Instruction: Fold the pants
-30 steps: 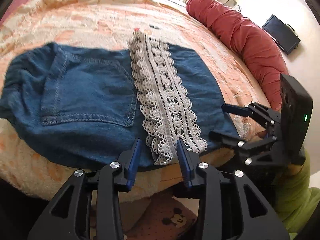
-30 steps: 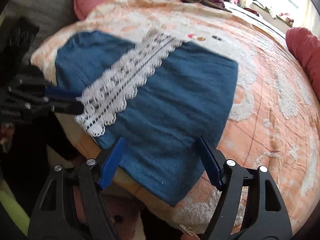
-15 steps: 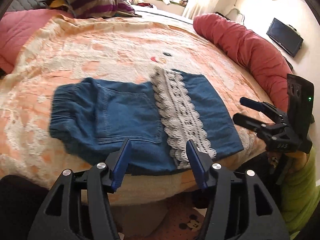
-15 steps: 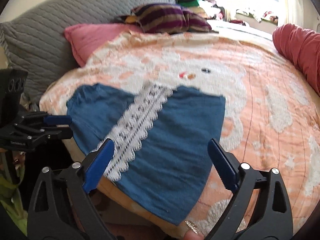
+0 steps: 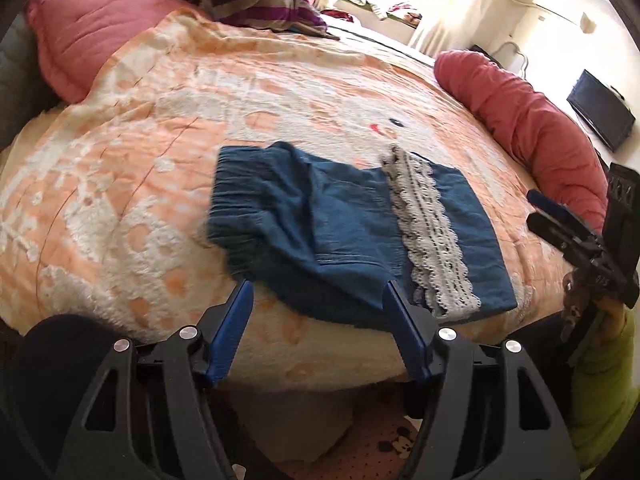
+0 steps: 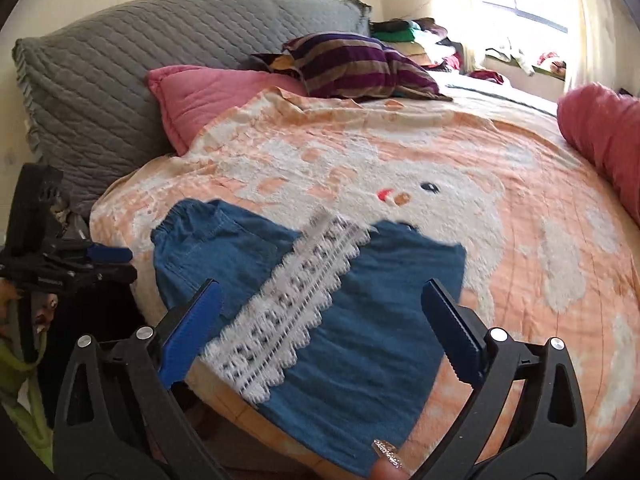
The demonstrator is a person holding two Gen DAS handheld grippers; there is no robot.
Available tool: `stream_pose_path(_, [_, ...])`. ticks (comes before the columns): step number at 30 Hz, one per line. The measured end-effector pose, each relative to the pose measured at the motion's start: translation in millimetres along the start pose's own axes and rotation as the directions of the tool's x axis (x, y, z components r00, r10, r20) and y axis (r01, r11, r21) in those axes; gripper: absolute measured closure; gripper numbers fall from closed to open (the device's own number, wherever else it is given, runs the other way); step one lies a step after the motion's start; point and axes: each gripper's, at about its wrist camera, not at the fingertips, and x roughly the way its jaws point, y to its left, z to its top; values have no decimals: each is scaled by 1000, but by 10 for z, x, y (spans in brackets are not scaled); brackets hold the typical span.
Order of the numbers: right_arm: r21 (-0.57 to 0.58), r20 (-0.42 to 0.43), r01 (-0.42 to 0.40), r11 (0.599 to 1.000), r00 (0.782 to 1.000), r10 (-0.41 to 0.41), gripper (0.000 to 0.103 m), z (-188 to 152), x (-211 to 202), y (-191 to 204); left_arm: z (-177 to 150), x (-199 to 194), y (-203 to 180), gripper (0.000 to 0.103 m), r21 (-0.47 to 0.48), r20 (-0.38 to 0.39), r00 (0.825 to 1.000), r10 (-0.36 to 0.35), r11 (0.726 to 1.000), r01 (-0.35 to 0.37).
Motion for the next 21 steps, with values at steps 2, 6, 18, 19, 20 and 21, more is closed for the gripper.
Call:
stream_pose_path(2, [-23,-17,-18,1000,1000,18,9,106,49,59,-9,23,64,37,-19,-11,1000,-3,1000,3])
stream_pose_path(6, [-57,-60,-94,994,994,91,9,412,232,227,-32,90,163,37,-62,-18,999,-29,998,28])
stream_pose_path(18, [-236,-308,-280,931,930,202,9,909,1385,1122,-92,454,392,37,-257,-63,974,-217,947,195])
stream_pose_path(19, [-242,-331,-293,925,921,205,9,919,1494,1191,-89,480,403,37,-268,-63,973,-223,943,199])
stream_pose_path(20, [-245,-343,-299,922,916,207,9,922,1556,1229,-85,502,420,38,-278,-61,971,-230,939,204])
stream_pose_path(21, [-242,-371,-320,916,903,217,9,920,1685,1303,-77,521,443,39,-289,-54,969,-240,933,214])
